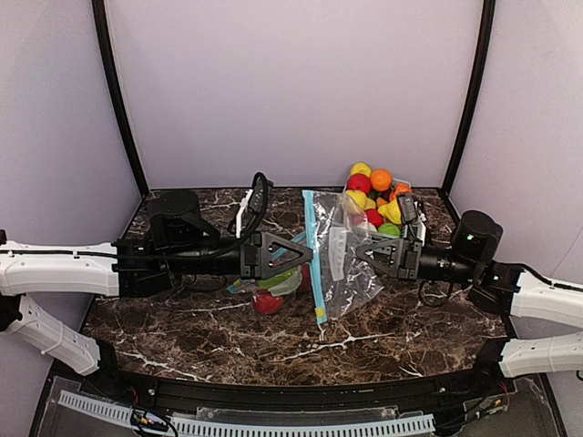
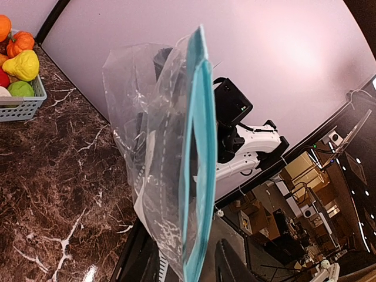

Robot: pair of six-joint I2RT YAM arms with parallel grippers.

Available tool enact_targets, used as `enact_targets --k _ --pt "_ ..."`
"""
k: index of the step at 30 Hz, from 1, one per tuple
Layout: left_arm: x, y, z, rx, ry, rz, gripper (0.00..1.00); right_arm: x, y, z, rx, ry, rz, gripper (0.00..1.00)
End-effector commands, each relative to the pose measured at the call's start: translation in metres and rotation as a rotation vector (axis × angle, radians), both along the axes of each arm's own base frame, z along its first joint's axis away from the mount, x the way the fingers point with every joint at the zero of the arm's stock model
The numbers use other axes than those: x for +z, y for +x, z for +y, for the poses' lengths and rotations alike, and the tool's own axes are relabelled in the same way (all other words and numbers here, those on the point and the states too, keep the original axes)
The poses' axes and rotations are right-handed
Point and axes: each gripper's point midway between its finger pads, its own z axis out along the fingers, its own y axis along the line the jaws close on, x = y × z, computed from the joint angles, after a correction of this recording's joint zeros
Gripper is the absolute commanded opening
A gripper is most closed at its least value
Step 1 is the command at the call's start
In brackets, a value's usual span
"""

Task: Place the food in the zip-top bag and seal the zipper
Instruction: Pass from the right arm to the left

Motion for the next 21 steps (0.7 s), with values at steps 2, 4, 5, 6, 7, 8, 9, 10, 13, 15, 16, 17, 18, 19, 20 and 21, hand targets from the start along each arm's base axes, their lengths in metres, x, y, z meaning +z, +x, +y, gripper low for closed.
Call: enact_targets --k 2,4,5,6,7,8,9,10,13,15,16,17,18,19,20,21 --pt "0.003 0.002 0.012 0.038 -0.013 -0.011 0.31 0.015 -0.005 -0.003 0.018 0.053 -0.035 0.00" --pt "0.001 0.003 0.014 0.050 -0.012 -0.009 0.29 0.016 -0.006 -0.004 0.019 0.059 -0.038 0.00" --pt "0.000 0.003 0.014 0.055 -0.009 -0.007 0.26 0.016 -0.006 -0.004 0.021 0.059 -0.039 0.00" --pt "0.000 0.004 0.014 0.055 -0.008 -0.006 0.25 0.017 -0.006 -0.004 0.021 0.060 -0.039 0.00" --pt "0.000 0.004 0.014 0.053 -0.007 -0.003 0.24 0.017 -0.007 -0.003 0.023 0.060 -0.040 0.00" --pt "0.001 0.003 0.013 0.050 -0.010 -0.003 0.24 0.017 -0.006 -0.003 0.024 0.057 -0.038 0.00" --pt "0.000 0.003 0.011 0.042 -0.010 0.000 0.23 0.017 -0.006 -0.003 0.025 0.055 -0.038 0.00" --pt "0.001 0.002 0.010 0.037 -0.014 0.000 0.23 0.016 -0.007 -0.003 0.027 0.053 -0.036 0.00" --pt "0.003 0.000 0.006 0.014 -0.019 0.005 0.23 0.016 -0.007 -0.002 0.029 0.052 -0.035 0.00" --pt "0.005 -0.002 0.005 0.000 -0.026 0.004 0.22 0.016 -0.007 -0.003 0.026 0.052 -0.036 0.00" --pt "0.007 -0.002 0.004 -0.003 -0.036 -0.001 0.22 0.015 -0.006 -0.003 0.025 0.051 -0.035 0.00" --pt "0.008 -0.003 0.004 -0.010 -0.039 -0.003 0.22 0.015 -0.006 -0.003 0.023 0.050 -0.034 0.00" --pt "0.009 -0.004 0.004 -0.014 -0.046 -0.007 0.22 0.014 -0.006 -0.003 0.021 0.049 -0.033 0.00" --pt "0.010 -0.005 0.004 -0.021 -0.049 -0.009 0.22 0.014 -0.006 -0.004 0.020 0.049 -0.031 0.00" --pt "0.010 -0.005 0.003 -0.024 -0.049 -0.009 0.23 0.014 -0.006 -0.004 0.018 0.048 -0.031 0.00" --pt "0.010 -0.006 0.003 -0.028 -0.049 -0.008 0.23 0.013 -0.006 -0.003 0.019 0.046 -0.030 0.00"
